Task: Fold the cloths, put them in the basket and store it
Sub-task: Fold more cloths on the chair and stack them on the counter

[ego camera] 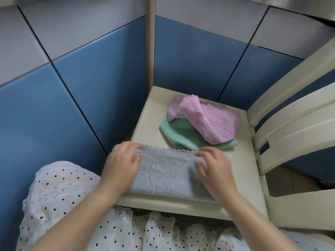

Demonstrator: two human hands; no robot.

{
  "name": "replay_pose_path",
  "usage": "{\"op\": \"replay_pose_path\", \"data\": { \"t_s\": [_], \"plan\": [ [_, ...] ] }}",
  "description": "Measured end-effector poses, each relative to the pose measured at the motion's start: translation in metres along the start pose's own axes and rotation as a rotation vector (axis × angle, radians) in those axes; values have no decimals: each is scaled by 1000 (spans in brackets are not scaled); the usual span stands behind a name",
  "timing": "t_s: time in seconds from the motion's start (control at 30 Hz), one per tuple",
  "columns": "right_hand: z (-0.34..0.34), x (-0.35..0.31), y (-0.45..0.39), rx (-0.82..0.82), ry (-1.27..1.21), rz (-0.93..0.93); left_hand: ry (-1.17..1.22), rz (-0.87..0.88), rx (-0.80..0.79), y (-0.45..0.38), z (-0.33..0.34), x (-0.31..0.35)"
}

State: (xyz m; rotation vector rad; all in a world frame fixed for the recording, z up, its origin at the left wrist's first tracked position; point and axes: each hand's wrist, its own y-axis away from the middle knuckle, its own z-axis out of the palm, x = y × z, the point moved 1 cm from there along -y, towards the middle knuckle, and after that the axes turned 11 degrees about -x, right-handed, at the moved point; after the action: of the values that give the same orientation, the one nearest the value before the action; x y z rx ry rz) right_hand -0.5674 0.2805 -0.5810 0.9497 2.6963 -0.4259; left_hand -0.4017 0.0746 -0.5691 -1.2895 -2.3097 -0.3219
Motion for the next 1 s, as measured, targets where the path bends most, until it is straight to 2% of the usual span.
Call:
{"op": "replay_pose_path", "data": {
  "t_s": [0.07,0.17,0.3,0.47,0.6,0.67,0.73,0.8,0.9,1.0],
  "plan": [
    [24,-29,11,-93,35,-70,-127,158,-127,9,25,21],
    [51,-49,19,-273,144,-47,-332,162,-332,13,56,37],
    [48,-33,25,-380,260,37,-437,79,-371,13,60,27],
    [30,-8,33,-521,313,129,-445,69,-412,11,53,12],
    [20,-1,34,-507,255,122,-419,69,-384,12,49,15],
    [13,-10,26,-417,233,76,-402,200,-338,23,43,24],
    [14,-17,14,-324,160,-84,-366,404,-342,44,46,35],
    [18,-26,5,-362,130,-244,-361,525,-389,64,51,40],
    [23,-31,-4,-414,204,-329,-463,509,-421,73,54,30],
    [22,-27,-7,-388,252,-344,-496,474,-401,71,46,8]
  ]
}}
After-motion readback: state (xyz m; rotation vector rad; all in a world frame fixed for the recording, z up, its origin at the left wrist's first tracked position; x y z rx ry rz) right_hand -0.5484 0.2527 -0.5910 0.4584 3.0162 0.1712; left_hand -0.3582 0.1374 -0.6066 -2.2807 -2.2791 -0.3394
